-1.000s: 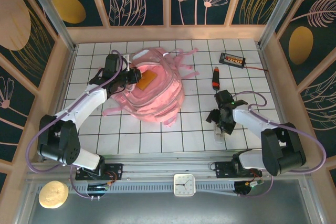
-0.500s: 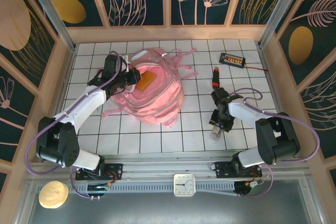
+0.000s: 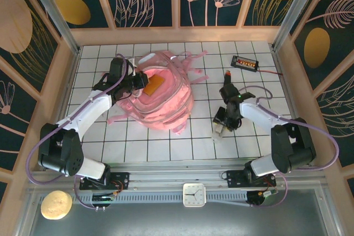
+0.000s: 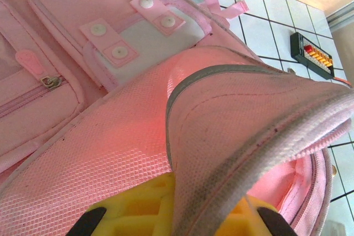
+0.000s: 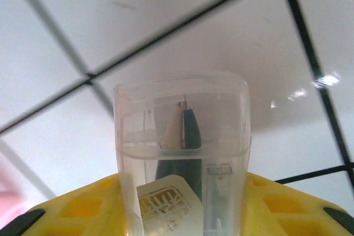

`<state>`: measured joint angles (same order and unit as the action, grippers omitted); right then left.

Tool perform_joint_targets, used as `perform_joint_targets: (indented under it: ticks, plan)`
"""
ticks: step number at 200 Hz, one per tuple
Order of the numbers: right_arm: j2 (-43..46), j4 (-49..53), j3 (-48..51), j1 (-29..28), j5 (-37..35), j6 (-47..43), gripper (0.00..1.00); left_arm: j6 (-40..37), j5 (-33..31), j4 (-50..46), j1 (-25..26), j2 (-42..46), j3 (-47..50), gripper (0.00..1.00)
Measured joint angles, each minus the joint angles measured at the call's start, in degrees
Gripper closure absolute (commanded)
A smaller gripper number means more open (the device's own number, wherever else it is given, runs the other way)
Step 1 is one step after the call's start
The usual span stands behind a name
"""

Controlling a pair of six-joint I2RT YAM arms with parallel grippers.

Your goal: Pack the student bag

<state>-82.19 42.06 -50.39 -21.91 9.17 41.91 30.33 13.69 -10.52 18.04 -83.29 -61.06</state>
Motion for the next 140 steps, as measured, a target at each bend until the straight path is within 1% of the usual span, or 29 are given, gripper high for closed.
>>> perform_joint_targets:
  ticks: [36, 63, 84, 114, 140]
  plan:
    - [-1.18, 0.63, -13.27, -0.07, 4.11, 2.23, 0.56, 0.48, 0.68, 0.02, -0.07, 0.00, 0.00, 1.00]
    - [-5.09, -0.81, -23.76, -0.59, 7.98, 4.85, 0.56, 1.66, 1.31, 0.07, -0.04, 0.00, 0.00, 1.00]
    - [-10.62, -2.23, -31.50, -1.84, 10.82, 6.69, 0.56, 3.15, 2.29, 0.31, -0.04, 0.00, 0.00, 1.00]
    - [-20.96, -3.45, -43.39, -5.07, 13.49, 8.02, 0.56, 4.85, 2.60, 0.52, 0.24, 0.00, 0.00, 1.00]
    - [-28.68, -5.29, -50.60, -7.41, 15.69, 9.49, 0.56, 6.10, 2.58, 0.92, 1.09, 0.00, 0.00, 1.00]
